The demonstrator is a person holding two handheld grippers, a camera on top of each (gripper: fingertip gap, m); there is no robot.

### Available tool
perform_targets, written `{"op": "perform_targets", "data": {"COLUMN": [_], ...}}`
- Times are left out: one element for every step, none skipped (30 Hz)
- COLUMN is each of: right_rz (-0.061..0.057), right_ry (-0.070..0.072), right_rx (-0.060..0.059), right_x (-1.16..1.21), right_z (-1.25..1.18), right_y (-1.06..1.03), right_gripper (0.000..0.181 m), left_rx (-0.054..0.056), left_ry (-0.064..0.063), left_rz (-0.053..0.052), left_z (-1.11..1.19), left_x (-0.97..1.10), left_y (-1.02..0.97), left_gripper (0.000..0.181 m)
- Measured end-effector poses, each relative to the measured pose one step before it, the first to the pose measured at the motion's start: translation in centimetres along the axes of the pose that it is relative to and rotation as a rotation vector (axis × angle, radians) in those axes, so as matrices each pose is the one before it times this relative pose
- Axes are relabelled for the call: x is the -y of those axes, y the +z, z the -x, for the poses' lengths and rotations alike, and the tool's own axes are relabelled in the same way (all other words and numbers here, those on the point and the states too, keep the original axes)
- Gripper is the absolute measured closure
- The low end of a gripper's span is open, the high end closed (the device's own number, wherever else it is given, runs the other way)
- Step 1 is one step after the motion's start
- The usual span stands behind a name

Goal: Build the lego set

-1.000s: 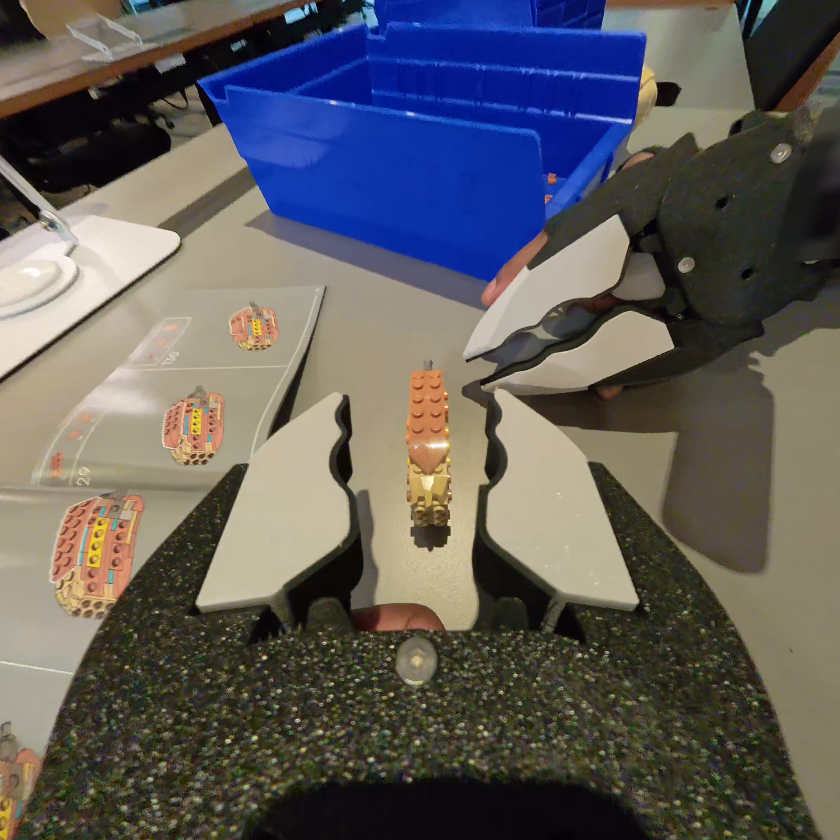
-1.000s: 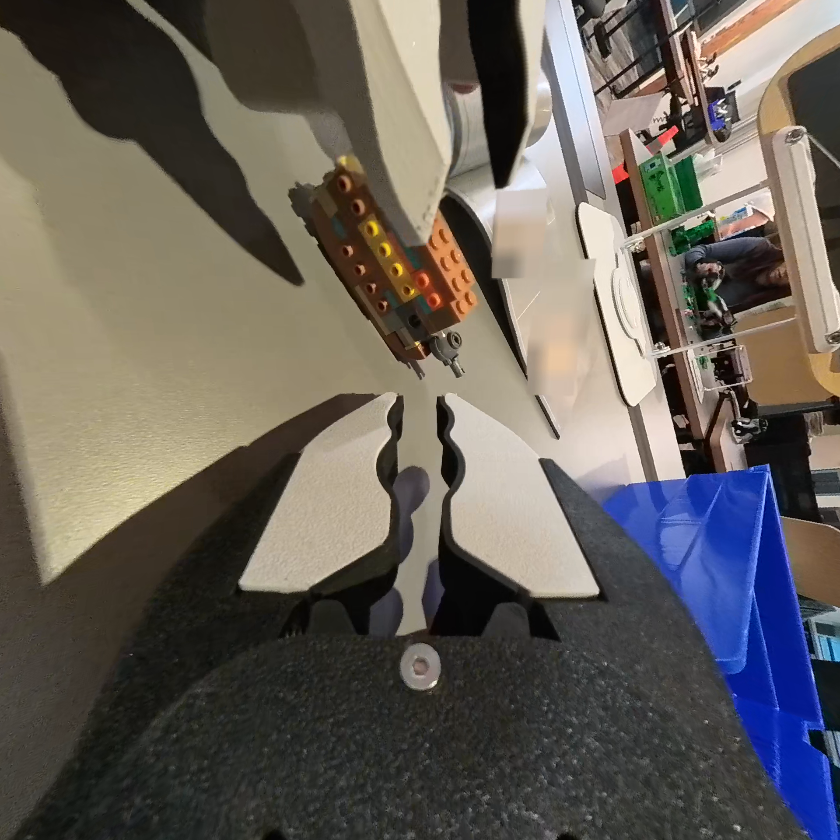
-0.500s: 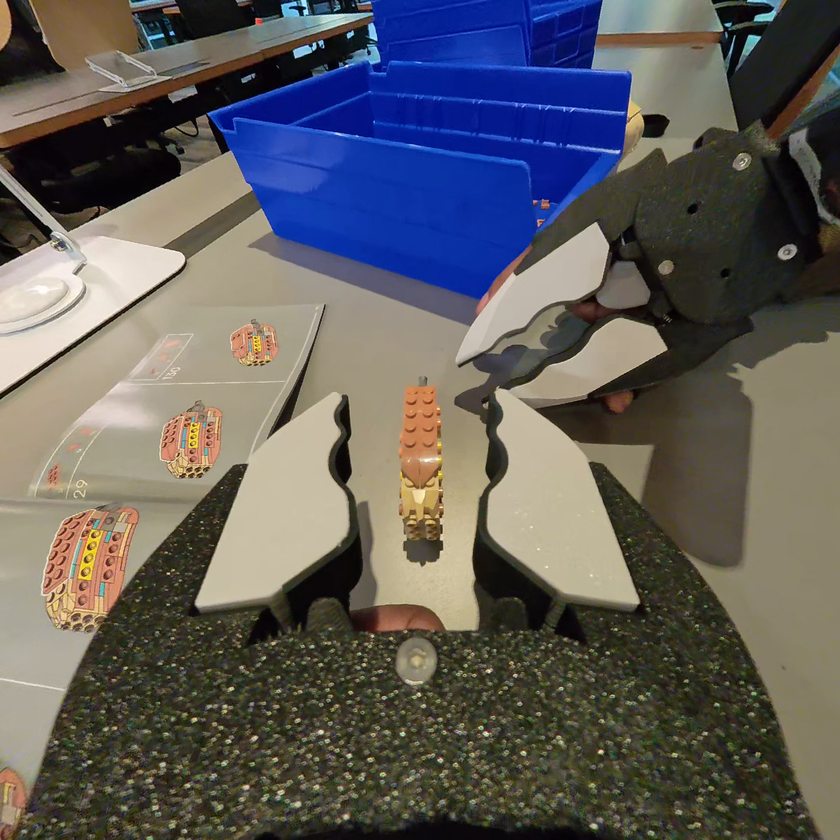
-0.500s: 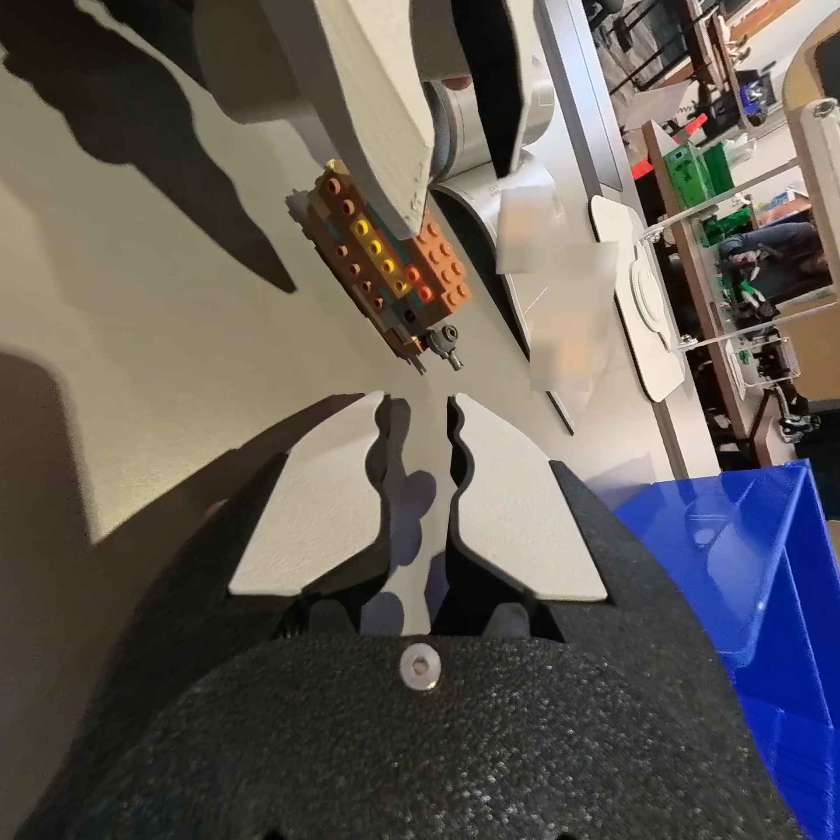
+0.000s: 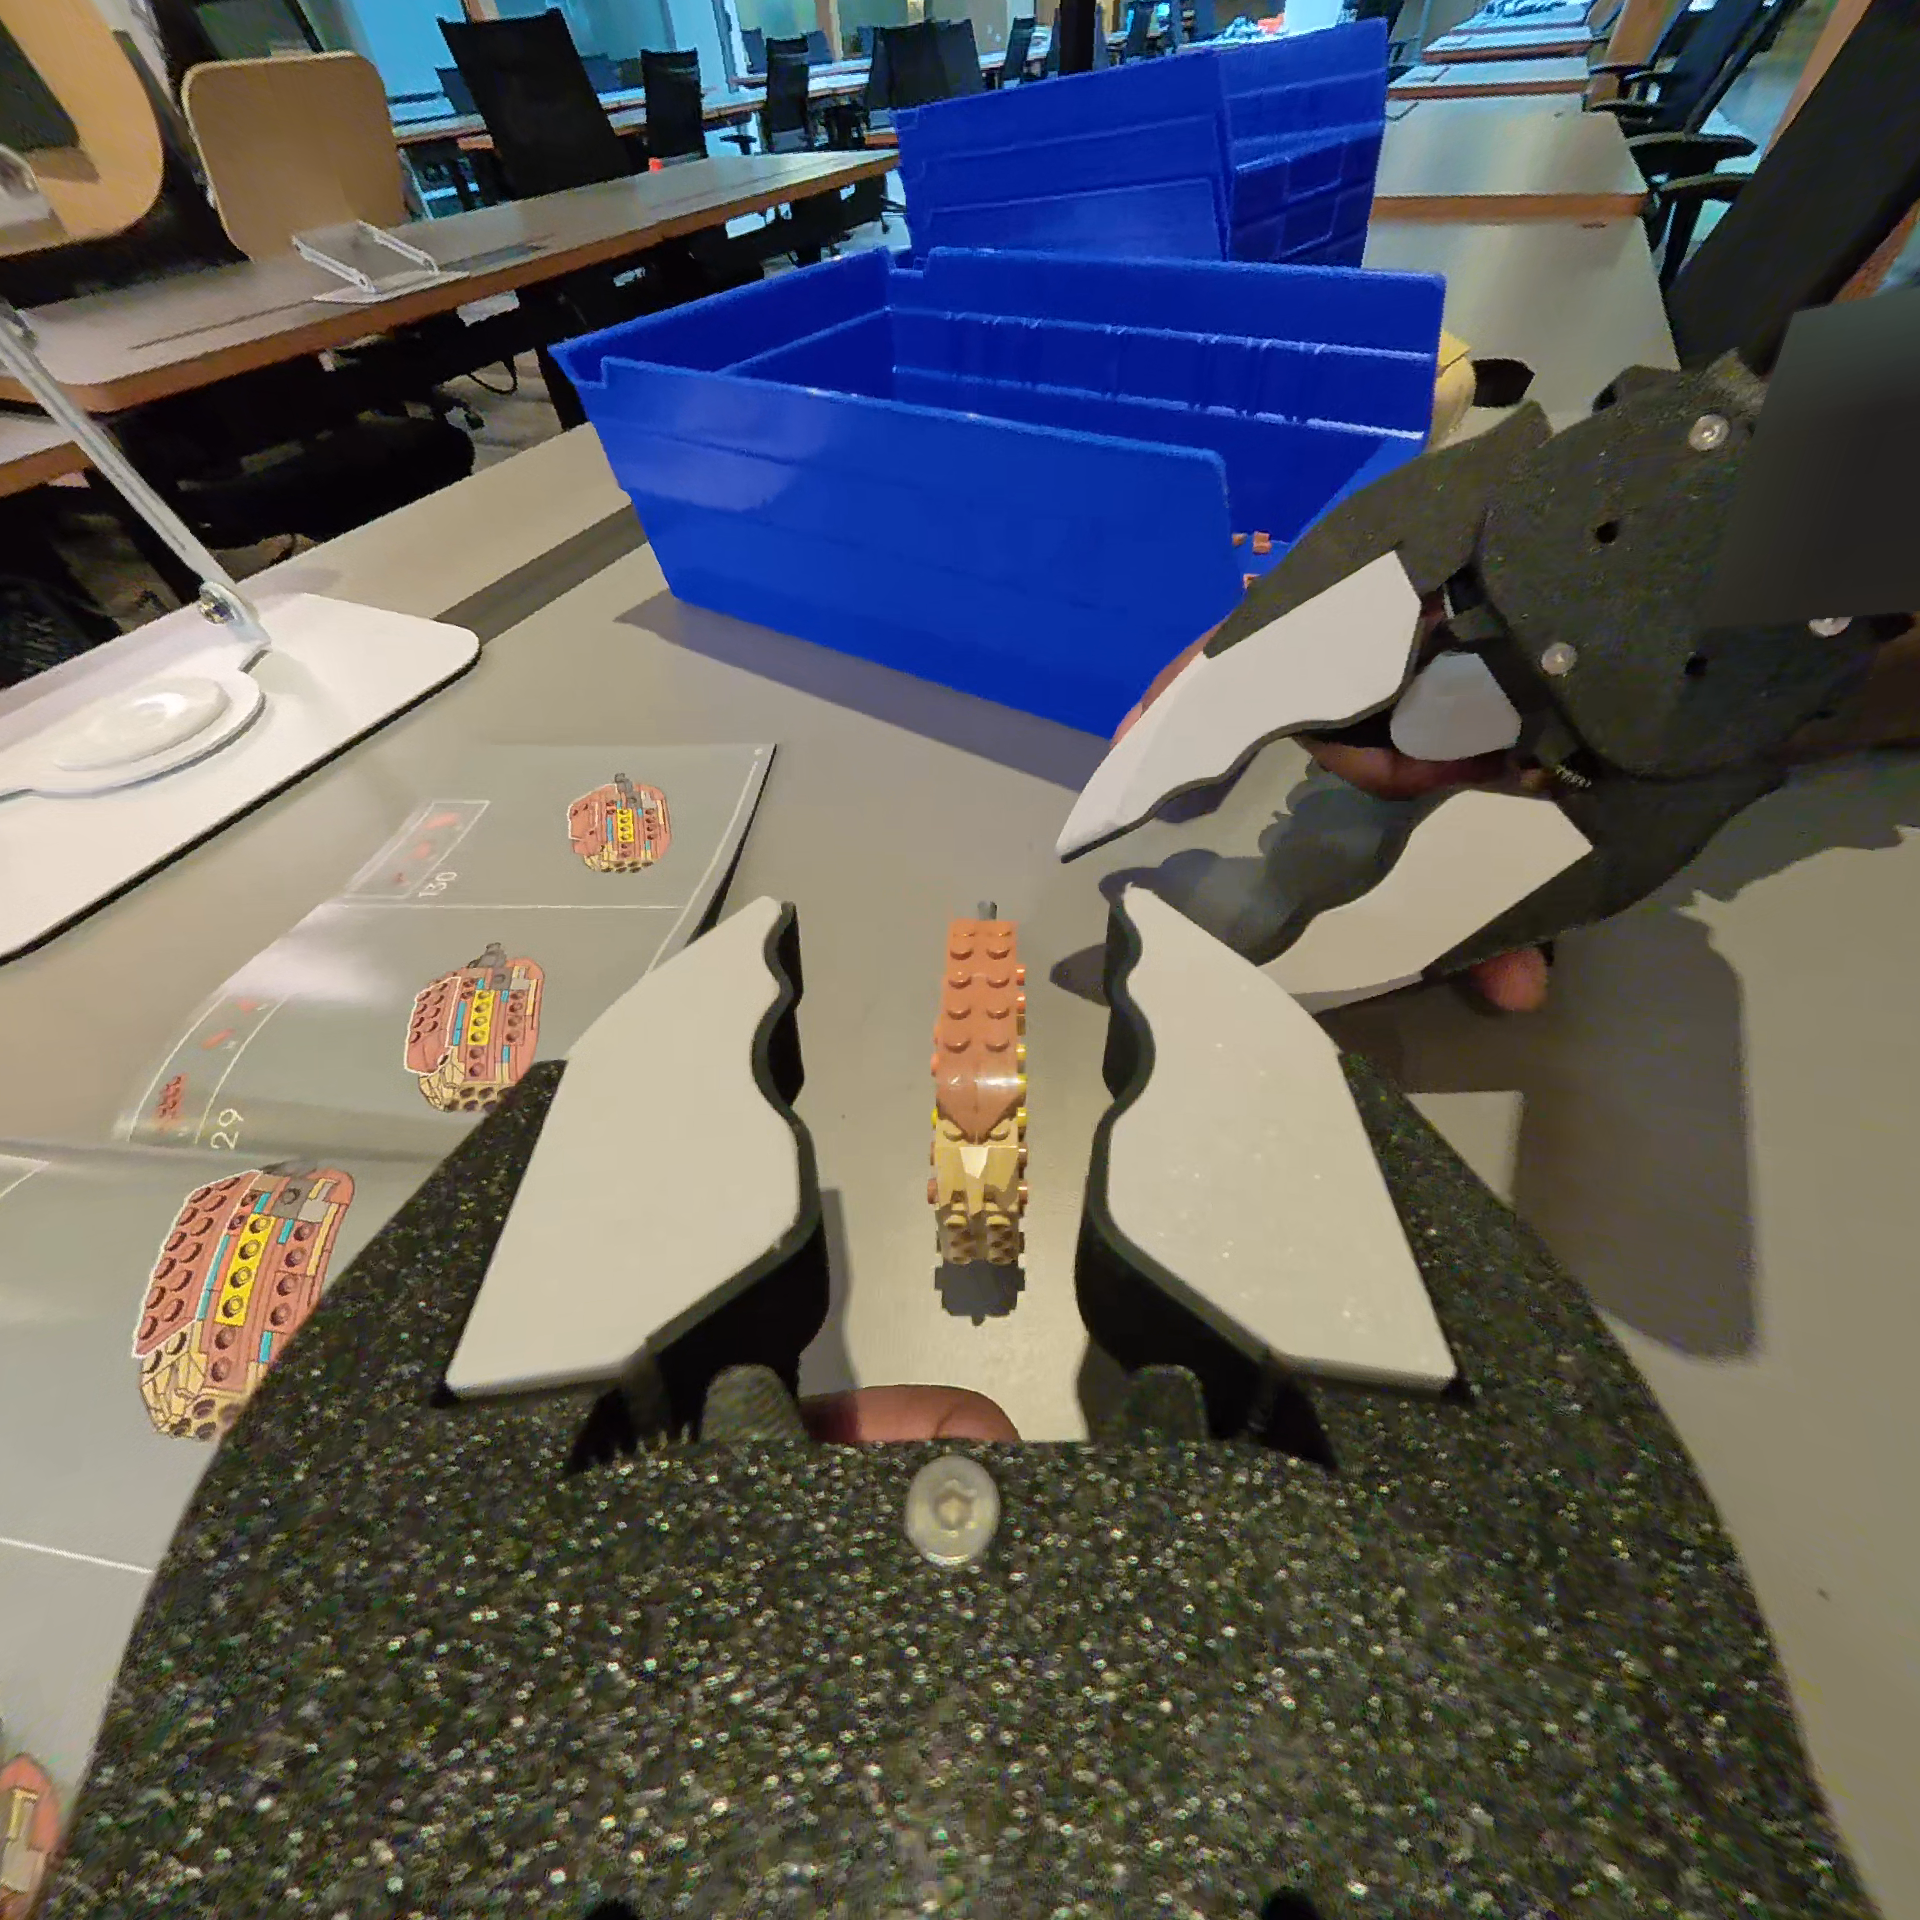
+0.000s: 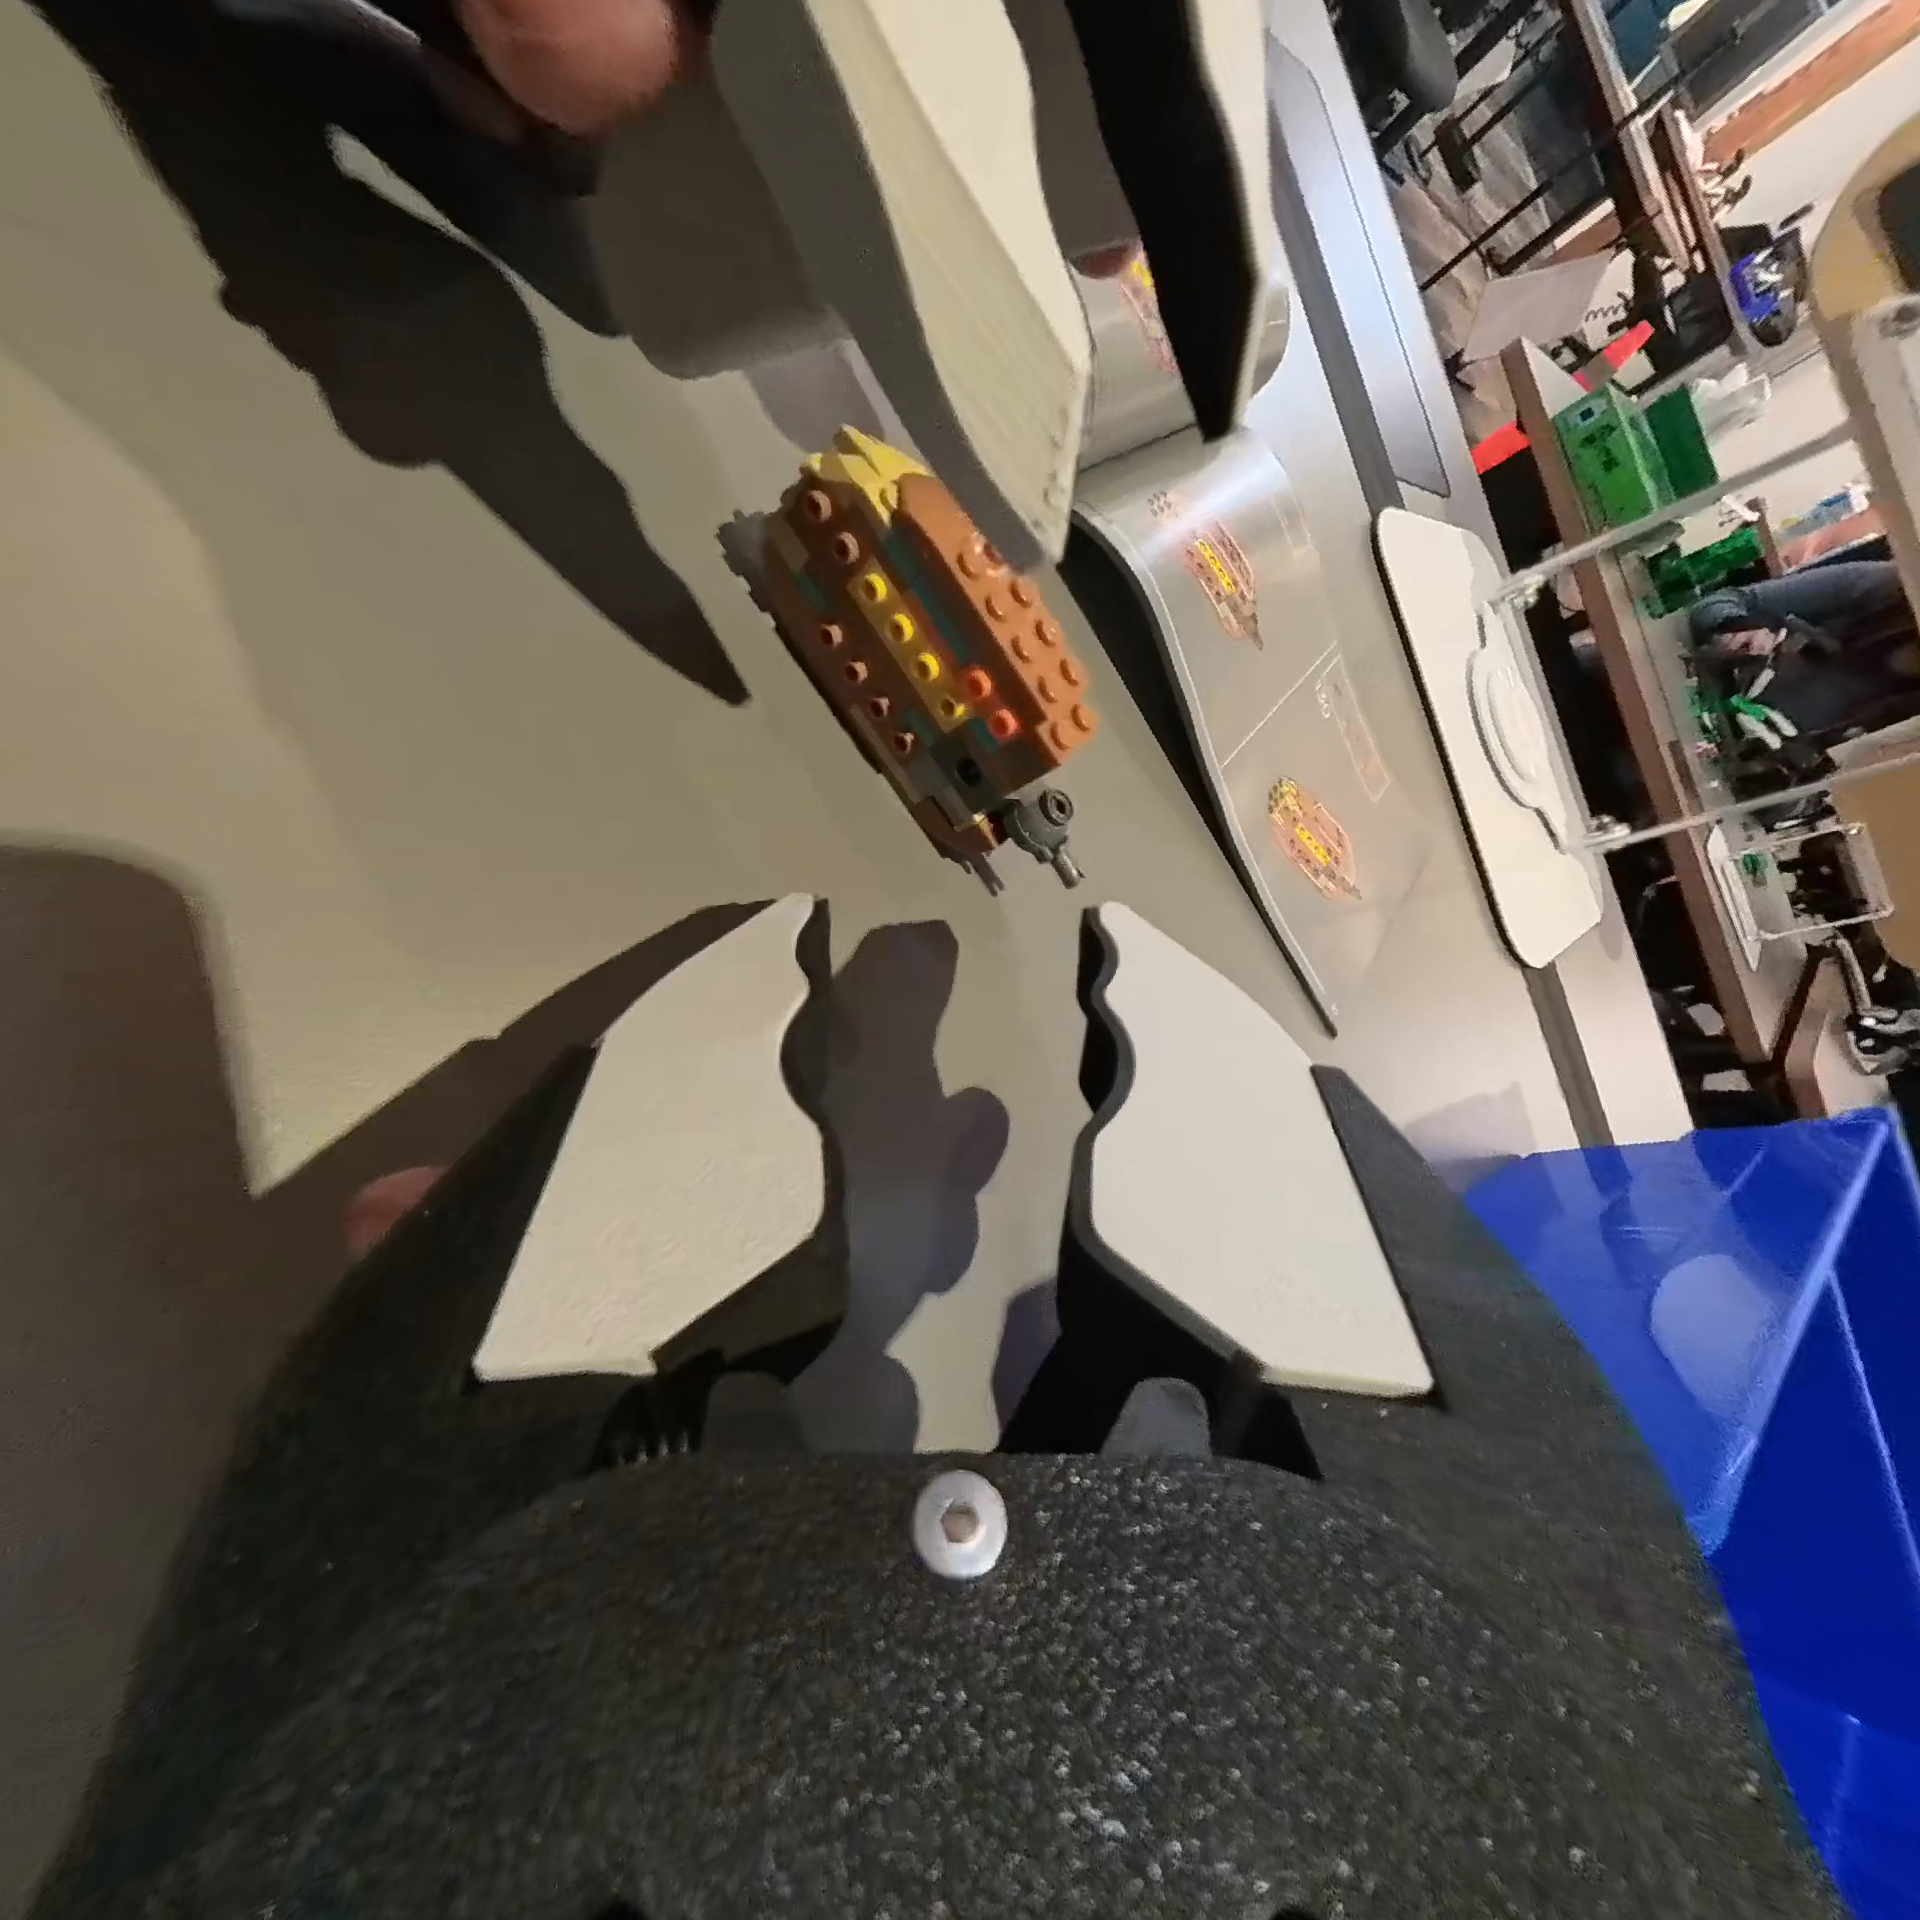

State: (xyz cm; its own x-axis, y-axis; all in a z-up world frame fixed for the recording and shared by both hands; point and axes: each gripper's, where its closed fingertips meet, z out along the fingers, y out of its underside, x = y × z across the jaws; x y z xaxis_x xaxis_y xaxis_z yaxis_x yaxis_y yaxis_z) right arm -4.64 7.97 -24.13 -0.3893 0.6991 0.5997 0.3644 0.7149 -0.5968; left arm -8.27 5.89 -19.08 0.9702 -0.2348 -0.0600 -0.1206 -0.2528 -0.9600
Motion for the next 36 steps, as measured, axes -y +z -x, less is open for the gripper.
{"op": "perform_targets", "data": {"right_rz": [-0.0019, -0.0008, -0.002, -0.0051, -0.0059, -0.0032, -0.0033, -0.0027, -0.0042, -0.0065, -0.0059, -0.004, -0.006, -0.0108, -0.0144, -0.0172, -0.0198, -0.0195, -0.015, -0.0125, -0.0135, -0.0137, -0.0133, -0.0109, -0.0086, -0.0066, -0.0066, -0.01, -0.0123, -0.0116, -0.012, -0.0167, -0.0161, -0.0083, -0.0041, -0.0051], "right_ry": [-0.0053, -0.0005, -0.0022, 0.0004, 0.0068, 0.0102, 0.0076, 0.0062, 0.008, 0.0114, 0.0075, 0.0001, 0.001, 0.0046, 0.0067, 0.0089, 0.0102, 0.0091, 0.0055, 0.0026, 0.0034, 0.0037, 0.0025, 0.0046, 0.0093, 0.014, 0.0201, 0.0281, 0.0319, 0.0262, 0.0153, 0.0099, 0.0088, 0.0046, -0.0005, -0.0031], "right_rx": [-0.0001, -0.001, -0.0011, 0.0031, 0.0063, 0.0063, 0.006, 0.0052, 0.0065, 0.0073, 0.0017, -0.0051, -0.0057, -0.0039, -0.0042, -0.0052, -0.0027, 0.0006, 0.0021, 0.0038, 0.0028, -0.0018, -0.004, -0.003, -0.0021, 0.0006, 0.0062, 0.0107, 0.0115, 0.0068, 0.0024, 0.0018, 0.0021, 0.002, 0.0023, 0.0011], "right_x": [0.094, 0.054, 0.035, 0.049, 0.058, 0.005, 0.025, 0.048, 0.085, 0.097, 0.09, 0.077, 0.115, 0.194, 0.256, 0.298, 0.351, 0.328, 0.27, 0.216, 0.238, 0.235, 0.206, 0.118, 0.017, -0.052, -0.092, -0.047, 0.011, 0.053, 0.111, 0.21, 0.207, 0.107, 0.049, 0.051], "right_z": [0.077, 0.025, 0.005, 0.033, 0.036, 0.036, 0.038, 0.042, 0.072, 0.071, -0.027, -0.123, -0.144, -0.132, -0.156, -0.152, -0.094, -0.014, 0.053, 0.111, 0.113, 0.039, -0.007, -0.028, -0.092, -0.109, -0.081, -0.044, -0.055, -0.105, -0.116, -0.066, -0.008, 0.021, 0.048, 0.041], "right_y": [-0.021, 0.007, 0.003, -0.009, -0.006, 0.018, 0.011, 0.016, 0.008, 0.002, -0.025, -0.033, -0.08, -0.103, -0.121, -0.122, -0.123, -0.084, -0.048, -0.034, -0.047, -0.061, -0.049, -0.037, -0.002, 0.005, 0.024, 0.016, 0.005, 0.018, -0.019, -0.067, -0.08, -0.055, -0.038, -0.062], "right_gripper": [0.134, 0.134, 0.133, 0.133, 0.132, 0.133, 0.134, 0.134, 0.134, 0.134, 0.134, 0.134, 0.134, 0.134, 0.135, 0.135, 0.136, 0.137, 0.137, 0.137, 0.138, 0.137, 0.138, 0.139, 0.139, 0.14, 0.14, 0.14, 0.141, 0.142, 0.142, 0.142, 0.144, 0.144, 0.145, 0.145], "left_rx": [0.0023, 0.004, 0.0026, 0.0015, 0.0002, -0.0002, -0.0021, -0.0014, -0.0026, -0.001, -0.0026, -0.0045, -0.003, -0.003, -0.0051, -0.0045, -0.0024, -0.0019, -0.0017, 0.0009, 0.0012, 0.0002, -0.0003, -0.003, -0.0009, -0.0008, -0.0036, -0.0043, -0.0041, -0.0047, -0.0035, -0.0018, -0.0043, -0.0021, -0.0007, -0.0018], "left_ry": [0.0122, 0.0103, 0.007, 0.0042, 0.0009, -0.0044, -0.0084, -0.0109, -0.0116, -0.0125, -0.0117, -0.0082, -0.0025, -0.0016, -0.0017, -0.0008, -0.0013, -0.0021, -0.0033, -0.0032, -0.0009, 0.0016, 0.0012, -0.0024, -0.0047, -0.0035, -0.0014, -0.0008, -0.0011, -0.0043, -0.0104, -0.0114, -0.0075, -0.0088, -0.0104, -0.0076], "left_rz": [-0.0018, -0.0017, -0.002, -0.0042, -0.0075, -0.0083, -0.009, -0.0078, -0.0065, -0.0044, -0.0005, 0.0036, 0.0022, -0.0006, 0.0016, 0.0012, -0.0009, -0.0026, -0.0015, 0.0008, 0.002, 0.0018, -0.0007, -0.0025, -0.0002, -0.0014, 0.0006, 0.0027, 0.0023, 0.0019, 0.0027, 0.0026, -0.0031, -0.0052, -0.0043, -0.0046], "left_z": [-0.075, -0.004, 0.023, 0.043, 0.073, 0.107, 0.14, 0.175, 0.165, 0.156, 0.104, 0.017, -0.003, -0.016, -0.052, -0.057, -0.031, -0.031, -0.008, 0.041, 0.033, 0.021, 0.012, -0.015, 0.035, 0.023, -0.023, -0.052, -0.039, -0.016, 0.061, 0.093, 0.023, 0.054, 0.085, 0.056], "left_x": [0.039, 0.027, 0.023, 0.057, 0.098, 0.087, 0.075, 0.044, 0.003, -0.04, -0.101, -0.116, -0.019, 0.009, -0.016, -0.029, 0.011, 0.014, 0.007, -0.028, -0.041, -0.045, -0.013, 0.033, -0.01, 0.025, -0.015, -0.036, -0.038, -0.032, -0.039, -0.029, 0.024, 0.055, 0.04, 0.051], "left_y": [0.024, 0.032, 0.02, -0.001, -0.037, -0.045, -0.056, -0.041, -0.036, -0.01, 0.026, 0.051, 0.032, 0.016, 0.012, -0.018, -0.039, -0.064, -0.082, -0.079, -0.08, -0.063, -0.044, -0.025, -0.007, -0.007, 0.009, 0.021, 0.033, 0.041, 0.037, 0.02, -0.022, -0.044, -0.035, -0.046], "left_gripper": [0.125, 0.125, 0.125, 0.125, 0.125, 0.125, 0.125, 0.125, 0.125, 0.126, 0.126, 0.126, 0.126, 0.126, 0.126, 0.126, 0.126, 0.126, 0.126, 0.126, 0.126, 0.126, 0.126, 0.126, 0.126, 0.126, 0.127, 0.127, 0.127, 0.127, 0.128, 0.128, 0.128, 0.129, 0.129, 0.129]}}
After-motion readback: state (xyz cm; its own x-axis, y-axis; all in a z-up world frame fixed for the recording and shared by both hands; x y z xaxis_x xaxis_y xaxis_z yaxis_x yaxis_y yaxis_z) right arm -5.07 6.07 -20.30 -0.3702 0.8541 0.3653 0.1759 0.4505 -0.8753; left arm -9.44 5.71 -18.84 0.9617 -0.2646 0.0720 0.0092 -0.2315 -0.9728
